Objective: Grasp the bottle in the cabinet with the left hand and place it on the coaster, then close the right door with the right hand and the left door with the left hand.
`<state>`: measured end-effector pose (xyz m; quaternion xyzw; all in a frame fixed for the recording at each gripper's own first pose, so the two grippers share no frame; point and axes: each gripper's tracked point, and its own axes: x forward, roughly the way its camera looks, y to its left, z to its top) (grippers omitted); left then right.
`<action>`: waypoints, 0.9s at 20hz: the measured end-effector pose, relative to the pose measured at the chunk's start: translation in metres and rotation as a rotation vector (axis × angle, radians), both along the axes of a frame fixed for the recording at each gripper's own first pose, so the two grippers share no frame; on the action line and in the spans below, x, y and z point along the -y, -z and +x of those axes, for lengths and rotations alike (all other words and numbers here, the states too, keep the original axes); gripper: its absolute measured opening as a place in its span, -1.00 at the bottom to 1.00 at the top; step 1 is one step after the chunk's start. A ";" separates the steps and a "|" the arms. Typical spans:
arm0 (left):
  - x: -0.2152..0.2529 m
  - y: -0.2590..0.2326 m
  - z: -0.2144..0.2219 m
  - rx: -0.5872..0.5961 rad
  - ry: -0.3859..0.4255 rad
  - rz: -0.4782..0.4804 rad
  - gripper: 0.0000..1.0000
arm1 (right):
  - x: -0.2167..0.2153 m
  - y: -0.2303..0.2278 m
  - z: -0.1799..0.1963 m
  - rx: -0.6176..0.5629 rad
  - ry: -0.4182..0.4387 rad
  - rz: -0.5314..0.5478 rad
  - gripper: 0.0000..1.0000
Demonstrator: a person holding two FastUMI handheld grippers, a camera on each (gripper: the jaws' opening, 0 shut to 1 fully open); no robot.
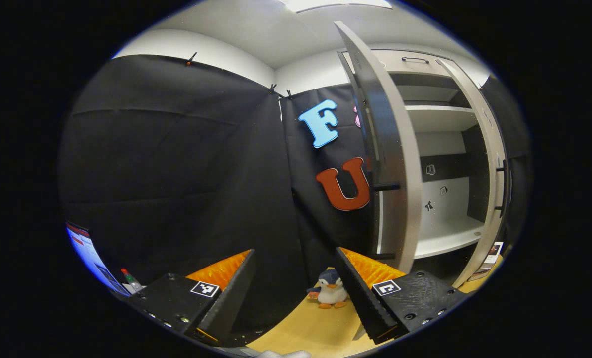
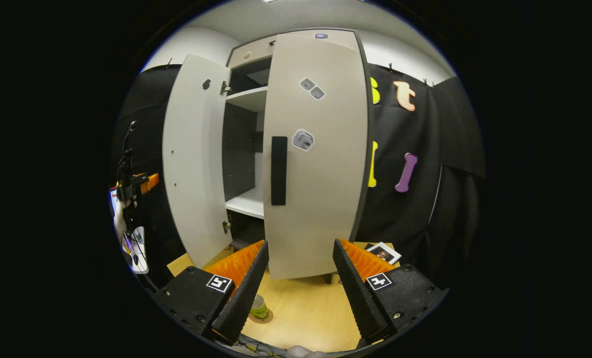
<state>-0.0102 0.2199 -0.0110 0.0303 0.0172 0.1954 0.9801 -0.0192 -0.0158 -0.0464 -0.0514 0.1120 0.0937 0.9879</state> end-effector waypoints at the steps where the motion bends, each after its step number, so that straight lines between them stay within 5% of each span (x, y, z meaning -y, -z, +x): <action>1: -0.005 -0.003 0.005 0.006 0.005 0.001 0.92 | 0.001 0.002 -0.004 -0.005 0.019 0.003 0.61; 10: 0.011 -0.011 0.048 0.022 0.116 -0.017 0.92 | 0.016 0.016 -0.030 -0.029 0.130 0.023 0.61; 13: 0.010 -0.020 0.051 0.021 0.093 0.037 0.82 | 0.023 0.015 -0.032 -0.019 0.140 0.033 0.61; 18: 0.020 -0.017 0.051 0.007 0.115 -0.017 0.80 | 0.042 0.013 -0.026 -0.007 0.143 0.067 0.61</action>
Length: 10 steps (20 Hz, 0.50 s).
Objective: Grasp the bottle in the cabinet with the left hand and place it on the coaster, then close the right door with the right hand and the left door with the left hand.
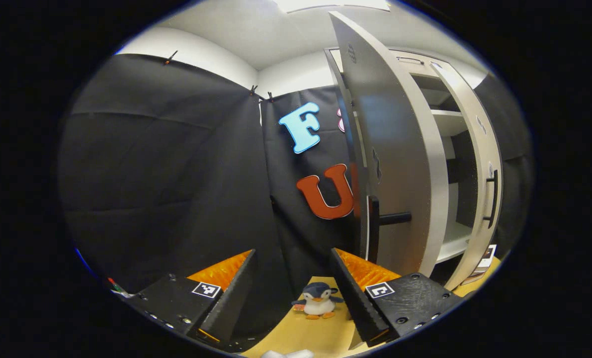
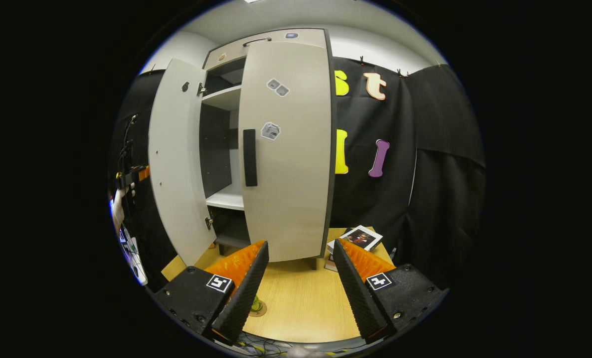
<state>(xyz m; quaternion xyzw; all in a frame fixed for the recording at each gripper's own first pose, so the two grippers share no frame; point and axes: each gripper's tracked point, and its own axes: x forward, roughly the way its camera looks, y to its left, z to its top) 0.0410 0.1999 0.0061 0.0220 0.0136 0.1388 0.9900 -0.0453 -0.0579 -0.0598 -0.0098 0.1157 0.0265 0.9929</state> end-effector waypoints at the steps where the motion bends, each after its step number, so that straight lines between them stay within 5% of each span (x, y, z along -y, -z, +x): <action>1: 0.004 -0.001 -0.001 -0.005 -0.008 0.009 0.83 | 0.005 0.000 0.001 -0.001 0.000 0.007 0.61; 3: 0.013 -0.004 -0.005 -0.011 -0.018 0.030 0.67 | 0.017 -0.002 0.001 0.002 0.001 0.006 0.61; 10: 0.071 -0.002 0.000 0.007 0.042 -0.011 0.76 | 0.051 -0.002 0.001 -0.011 0.016 -0.007 0.61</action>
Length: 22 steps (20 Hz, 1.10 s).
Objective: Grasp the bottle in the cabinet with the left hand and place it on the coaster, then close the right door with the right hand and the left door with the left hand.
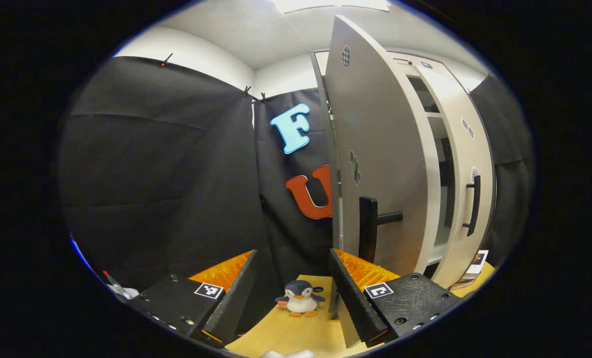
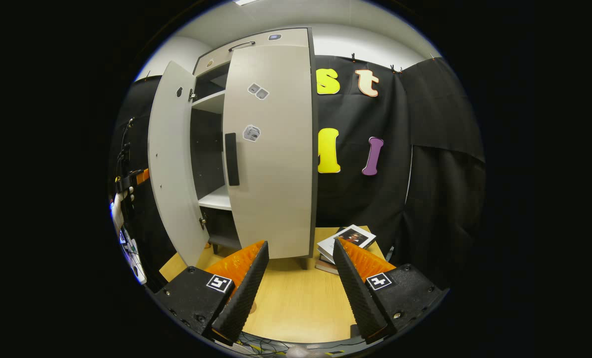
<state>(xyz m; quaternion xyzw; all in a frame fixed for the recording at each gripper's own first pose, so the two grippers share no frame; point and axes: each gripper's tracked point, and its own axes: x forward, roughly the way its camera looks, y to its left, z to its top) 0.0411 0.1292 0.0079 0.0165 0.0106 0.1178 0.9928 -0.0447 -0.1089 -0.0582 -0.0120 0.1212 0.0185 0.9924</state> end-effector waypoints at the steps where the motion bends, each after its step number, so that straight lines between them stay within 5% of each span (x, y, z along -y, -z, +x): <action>1: 0.010 -0.001 0.003 0.004 0.018 0.001 0.76 | 0.003 0.000 -0.001 -0.001 0.006 0.001 0.61; 12: 0.095 0.003 0.041 0.006 0.175 0.010 0.92 | 0.007 -0.011 -0.013 0.037 0.069 -0.003 0.61; 22: 0.123 0.010 -0.007 -0.012 0.278 0.037 0.92 | -0.039 -0.017 -0.004 0.093 0.045 0.032 0.61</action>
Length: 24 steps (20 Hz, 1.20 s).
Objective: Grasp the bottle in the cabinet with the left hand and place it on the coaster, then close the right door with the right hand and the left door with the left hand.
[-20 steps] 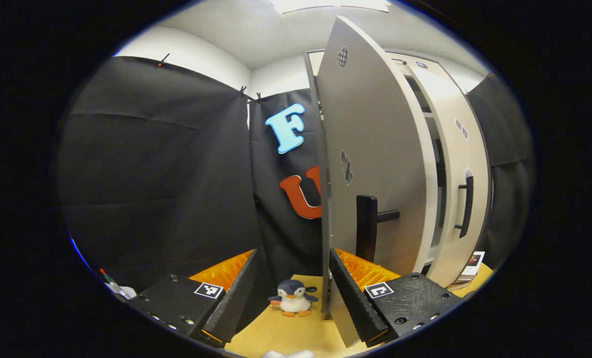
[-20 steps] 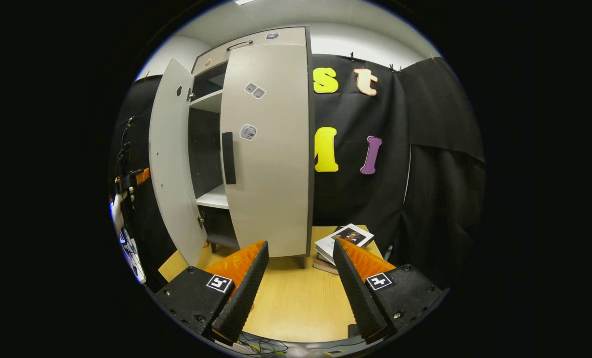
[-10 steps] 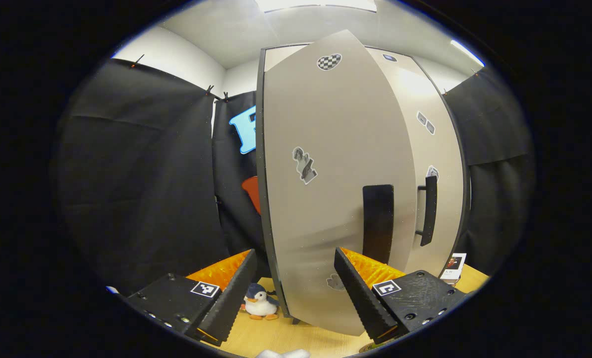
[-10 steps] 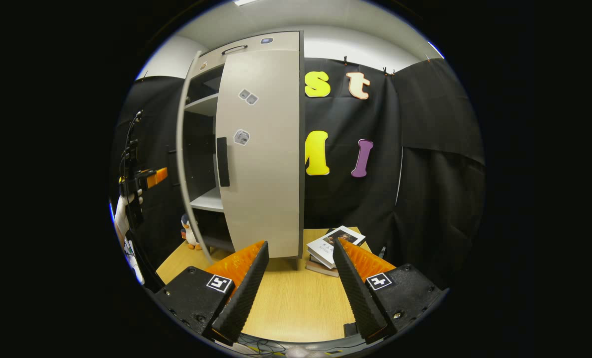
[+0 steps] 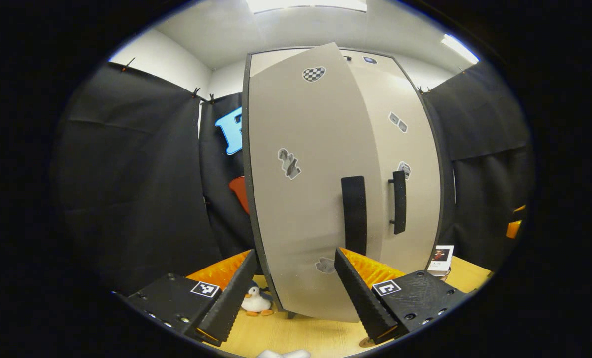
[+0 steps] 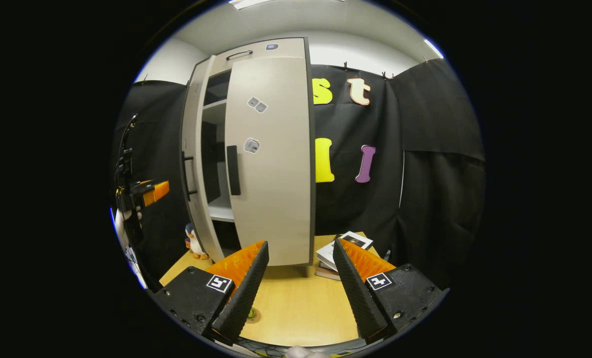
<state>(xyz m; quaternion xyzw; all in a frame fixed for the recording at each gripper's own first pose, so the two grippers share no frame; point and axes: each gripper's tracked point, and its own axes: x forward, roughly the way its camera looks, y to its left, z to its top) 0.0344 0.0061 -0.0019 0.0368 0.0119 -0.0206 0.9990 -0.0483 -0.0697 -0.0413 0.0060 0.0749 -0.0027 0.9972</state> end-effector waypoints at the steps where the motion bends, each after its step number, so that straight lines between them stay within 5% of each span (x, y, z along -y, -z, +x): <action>1: 0.006 0.000 -0.008 -0.002 0.021 -0.009 0.92 | -0.005 -0.003 0.000 0.011 -0.003 0.007 0.61; 5: 0.017 0.001 -0.038 0.000 0.056 -0.008 0.92 | -0.020 -0.016 0.002 0.060 -0.005 0.008 0.61; 13: 0.008 0.041 -0.087 -0.041 -0.003 -0.040 0.92 | -0.034 -0.018 0.002 0.095 0.016 -0.025 0.64; 24: -0.010 0.037 -0.095 -0.031 -0.070 -0.082 0.92 | -0.042 -0.010 0.002 0.060 -0.019 -0.065 0.64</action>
